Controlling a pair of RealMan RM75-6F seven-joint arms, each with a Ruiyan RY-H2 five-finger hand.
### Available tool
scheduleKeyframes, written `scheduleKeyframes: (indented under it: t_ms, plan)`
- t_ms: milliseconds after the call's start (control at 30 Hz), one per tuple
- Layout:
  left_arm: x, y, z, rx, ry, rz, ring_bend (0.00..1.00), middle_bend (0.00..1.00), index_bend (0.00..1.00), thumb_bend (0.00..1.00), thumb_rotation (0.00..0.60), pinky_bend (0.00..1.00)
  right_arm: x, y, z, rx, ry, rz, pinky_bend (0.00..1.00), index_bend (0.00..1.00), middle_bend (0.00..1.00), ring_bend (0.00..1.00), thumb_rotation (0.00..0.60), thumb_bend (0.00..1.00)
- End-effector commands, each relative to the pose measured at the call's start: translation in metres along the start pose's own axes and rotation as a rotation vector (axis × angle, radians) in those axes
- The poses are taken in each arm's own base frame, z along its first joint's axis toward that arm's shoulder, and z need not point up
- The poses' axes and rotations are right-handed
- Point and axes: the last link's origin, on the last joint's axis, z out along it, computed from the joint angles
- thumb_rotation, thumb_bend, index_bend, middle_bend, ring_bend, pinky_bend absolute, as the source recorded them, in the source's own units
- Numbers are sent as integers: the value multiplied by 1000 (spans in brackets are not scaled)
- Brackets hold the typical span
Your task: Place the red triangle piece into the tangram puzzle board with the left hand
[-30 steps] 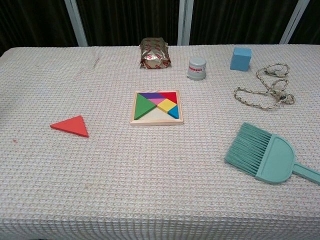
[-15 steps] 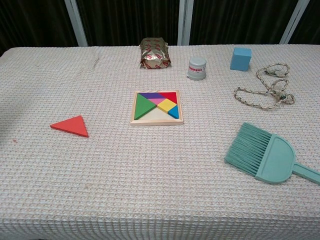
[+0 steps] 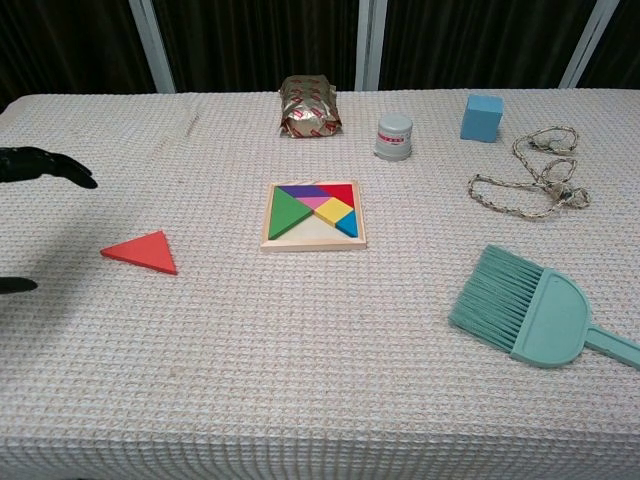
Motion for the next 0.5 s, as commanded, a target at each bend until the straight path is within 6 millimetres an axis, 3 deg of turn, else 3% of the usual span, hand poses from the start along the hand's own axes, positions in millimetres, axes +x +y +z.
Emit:
scheduleKeyframes:
  t_ms: [33,500]
  plan:
    - [-7,3,10,-13,-25,-5,0,86,155,147,600,21,-1,0,0,0,-3,0,0,0,0,0,600,240]
    - [-19,12,59,-52,-75,-15,0,85,155,152,600,21,-5,4,1,-9,-18,2,0,0,0,0,600,240]
